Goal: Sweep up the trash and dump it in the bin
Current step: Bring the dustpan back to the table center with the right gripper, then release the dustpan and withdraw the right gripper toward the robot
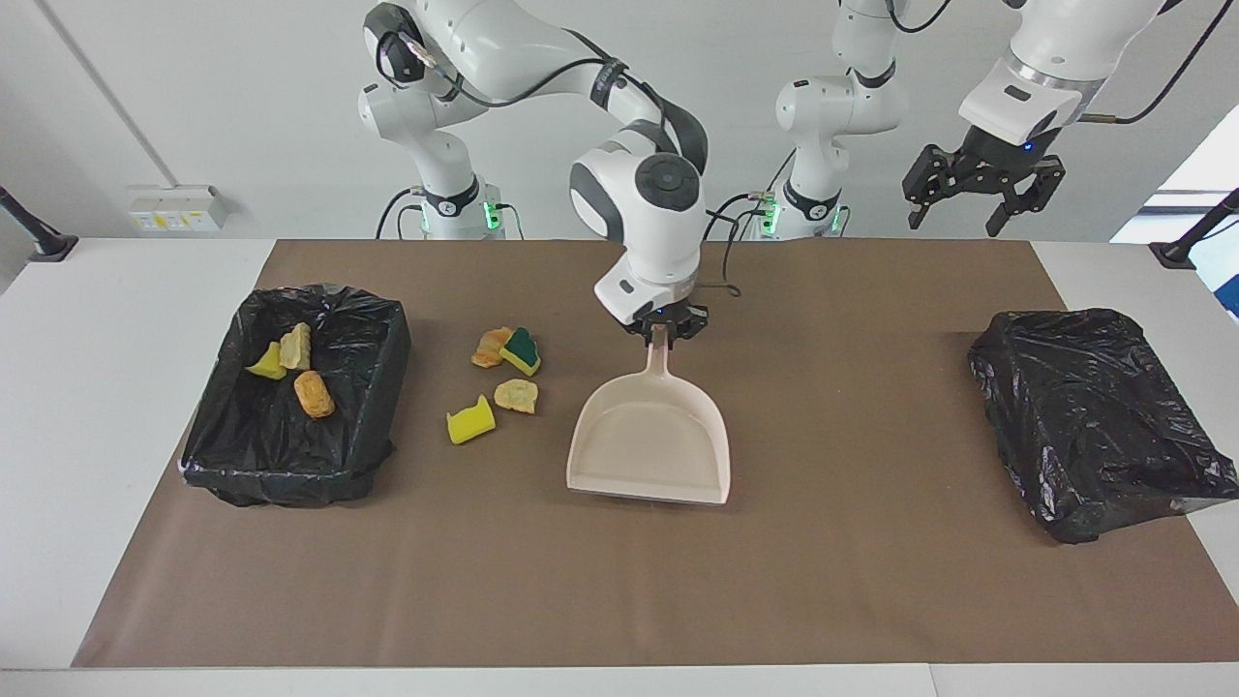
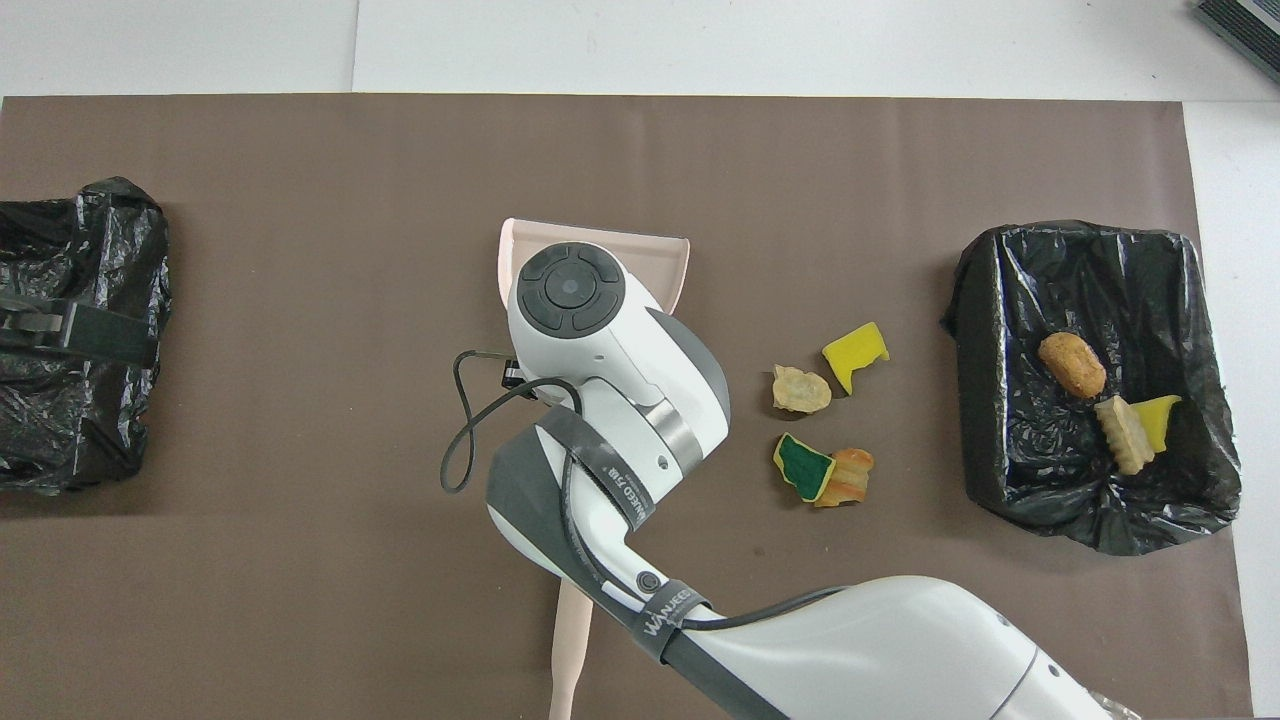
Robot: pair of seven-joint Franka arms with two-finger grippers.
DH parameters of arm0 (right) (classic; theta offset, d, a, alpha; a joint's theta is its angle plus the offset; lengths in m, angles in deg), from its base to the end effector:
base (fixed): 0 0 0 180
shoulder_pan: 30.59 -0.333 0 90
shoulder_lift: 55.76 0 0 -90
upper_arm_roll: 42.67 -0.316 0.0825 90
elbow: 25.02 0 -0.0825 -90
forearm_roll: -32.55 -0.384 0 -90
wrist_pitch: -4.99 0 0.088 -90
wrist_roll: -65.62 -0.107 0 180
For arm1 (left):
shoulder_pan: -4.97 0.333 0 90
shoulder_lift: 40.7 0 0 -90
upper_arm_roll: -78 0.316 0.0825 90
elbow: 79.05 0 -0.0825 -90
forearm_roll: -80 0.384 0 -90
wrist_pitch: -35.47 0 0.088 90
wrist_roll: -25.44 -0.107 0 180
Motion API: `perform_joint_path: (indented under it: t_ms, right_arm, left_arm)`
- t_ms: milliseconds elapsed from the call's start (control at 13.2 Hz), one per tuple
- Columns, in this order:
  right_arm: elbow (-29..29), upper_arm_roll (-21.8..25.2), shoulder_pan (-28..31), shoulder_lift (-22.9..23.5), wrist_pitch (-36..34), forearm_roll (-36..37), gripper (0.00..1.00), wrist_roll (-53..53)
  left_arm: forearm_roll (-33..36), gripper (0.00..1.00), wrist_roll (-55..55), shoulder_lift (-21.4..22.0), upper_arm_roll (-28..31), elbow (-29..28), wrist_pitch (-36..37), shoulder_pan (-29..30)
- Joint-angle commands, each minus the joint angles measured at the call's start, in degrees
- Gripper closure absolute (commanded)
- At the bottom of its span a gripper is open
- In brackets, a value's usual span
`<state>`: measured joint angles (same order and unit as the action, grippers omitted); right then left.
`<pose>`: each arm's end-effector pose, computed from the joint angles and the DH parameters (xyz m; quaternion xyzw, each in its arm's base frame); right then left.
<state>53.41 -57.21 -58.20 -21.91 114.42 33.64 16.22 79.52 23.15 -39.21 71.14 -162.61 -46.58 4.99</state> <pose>0.5532 0.4501 0.3790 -0.9948 0.0793 0.0551 0.0316 0.5272 -0.0653 0.6786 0.9968 -0.0801 -0.0004 0.0026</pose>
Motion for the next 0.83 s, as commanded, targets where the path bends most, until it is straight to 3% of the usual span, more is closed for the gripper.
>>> perform_joint_path:
  t_ms: [0,227,756]
  right_arm:
    - [2.78,-0.23,0.71,-0.10,2.71,0.06,1.00,5.26]
    - [3.40,-0.14,1.50,-0.10,2.71,0.23,1.00,9.85]
    - [3.75,-0.23,1.59,-0.10,4.74,-0.91,1.00,5.63]
  left_arm:
    - [-0.31,0.00,-0.87,0.01,6.74,0.94,1.81,-5.61]
    - [-0.67,0.00,-2.54,0.09,9.59,0.94,1.81,-7.49]
    - [-0.93,0.00,-2.72,0.97,9.41,0.33,1.72,-6.88]
